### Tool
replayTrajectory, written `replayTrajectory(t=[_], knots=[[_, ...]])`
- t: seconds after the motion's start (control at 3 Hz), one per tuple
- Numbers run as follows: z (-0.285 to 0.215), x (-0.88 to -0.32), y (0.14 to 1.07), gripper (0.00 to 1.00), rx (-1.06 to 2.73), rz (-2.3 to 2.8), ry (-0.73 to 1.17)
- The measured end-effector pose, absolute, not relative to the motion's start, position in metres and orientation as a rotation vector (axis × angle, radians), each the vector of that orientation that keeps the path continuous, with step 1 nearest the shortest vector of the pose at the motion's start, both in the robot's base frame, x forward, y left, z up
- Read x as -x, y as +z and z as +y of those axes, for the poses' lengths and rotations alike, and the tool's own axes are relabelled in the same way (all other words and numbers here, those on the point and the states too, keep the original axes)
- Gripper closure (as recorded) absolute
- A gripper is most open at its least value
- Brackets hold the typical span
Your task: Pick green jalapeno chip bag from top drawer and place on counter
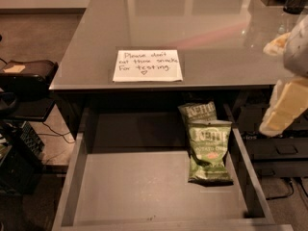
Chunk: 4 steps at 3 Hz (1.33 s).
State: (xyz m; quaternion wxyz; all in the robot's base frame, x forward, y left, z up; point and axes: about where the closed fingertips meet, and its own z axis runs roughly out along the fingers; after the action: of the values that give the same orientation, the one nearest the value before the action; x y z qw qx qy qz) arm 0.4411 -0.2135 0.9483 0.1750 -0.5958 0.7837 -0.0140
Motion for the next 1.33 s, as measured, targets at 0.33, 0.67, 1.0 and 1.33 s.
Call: replayTrajectory(t=[0.33, 0.67, 1.0, 1.33], knots=[[-0.212, -0.447, 0.903, 0.0, 1.624, 2.201, 0.036], [-0.21, -0.458, 0.864, 0.0, 1.577, 2.17, 0.075], [-0.195, -0.483, 0.793, 0.0, 1.554, 2.097, 0.092], [-0.195, -0.483, 0.793, 0.0, 1.554, 2.097, 0.092]])
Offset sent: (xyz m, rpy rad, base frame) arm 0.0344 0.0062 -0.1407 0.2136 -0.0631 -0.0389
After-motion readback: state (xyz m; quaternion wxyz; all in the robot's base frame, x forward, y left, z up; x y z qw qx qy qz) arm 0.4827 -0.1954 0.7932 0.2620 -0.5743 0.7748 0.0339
